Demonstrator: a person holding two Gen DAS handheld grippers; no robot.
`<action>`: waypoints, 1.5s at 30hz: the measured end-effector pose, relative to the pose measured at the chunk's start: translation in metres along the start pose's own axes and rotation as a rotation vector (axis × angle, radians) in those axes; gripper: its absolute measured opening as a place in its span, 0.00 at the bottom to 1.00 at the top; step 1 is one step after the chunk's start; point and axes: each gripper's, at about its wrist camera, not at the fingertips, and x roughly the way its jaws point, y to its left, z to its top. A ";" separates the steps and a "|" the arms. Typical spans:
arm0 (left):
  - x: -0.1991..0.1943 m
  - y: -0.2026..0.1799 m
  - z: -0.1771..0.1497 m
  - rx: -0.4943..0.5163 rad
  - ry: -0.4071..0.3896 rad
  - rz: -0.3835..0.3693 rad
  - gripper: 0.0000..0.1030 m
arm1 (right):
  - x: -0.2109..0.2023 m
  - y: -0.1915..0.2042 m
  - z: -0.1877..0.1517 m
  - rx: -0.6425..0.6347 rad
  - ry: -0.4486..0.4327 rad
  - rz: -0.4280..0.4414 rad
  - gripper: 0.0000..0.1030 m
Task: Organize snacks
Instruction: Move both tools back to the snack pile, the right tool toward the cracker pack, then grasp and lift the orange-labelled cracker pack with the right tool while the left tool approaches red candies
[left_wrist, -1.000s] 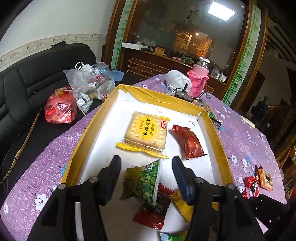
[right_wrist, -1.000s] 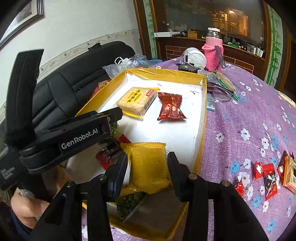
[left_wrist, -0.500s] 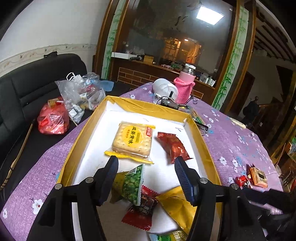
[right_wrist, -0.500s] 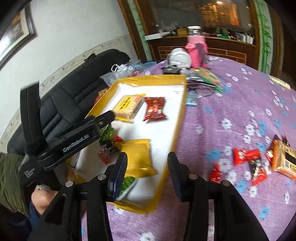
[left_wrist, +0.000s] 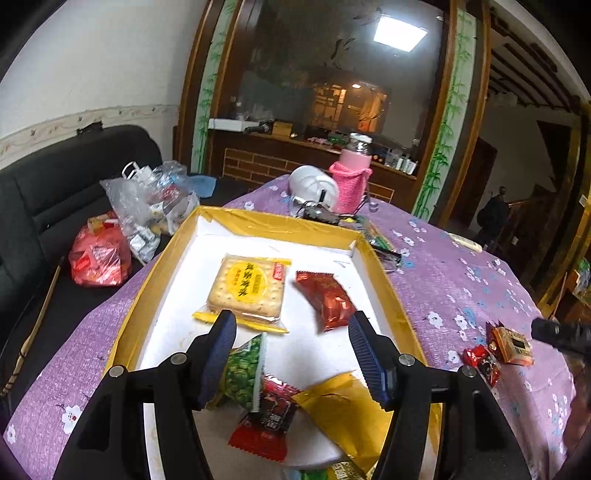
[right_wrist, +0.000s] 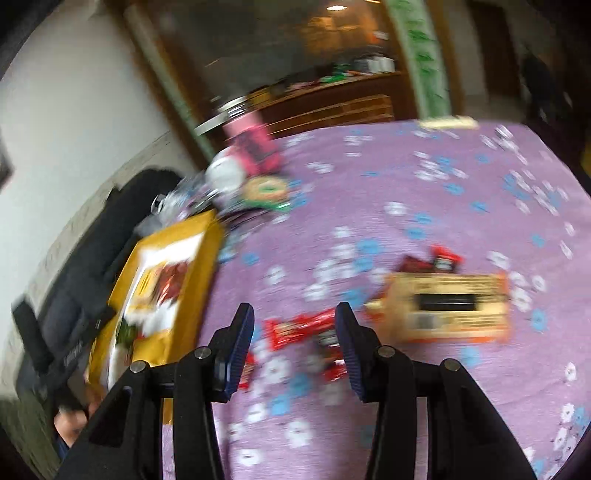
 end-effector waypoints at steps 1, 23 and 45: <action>-0.001 -0.002 0.000 0.008 -0.007 -0.006 0.65 | -0.001 -0.010 0.007 0.013 -0.004 -0.018 0.43; -0.003 -0.019 -0.003 0.077 -0.019 -0.045 0.65 | -0.001 -0.075 0.008 -0.047 0.106 -0.054 0.53; -0.009 -0.030 -0.006 0.123 -0.041 -0.075 0.65 | 0.014 -0.057 -0.041 -0.109 0.266 -0.037 0.60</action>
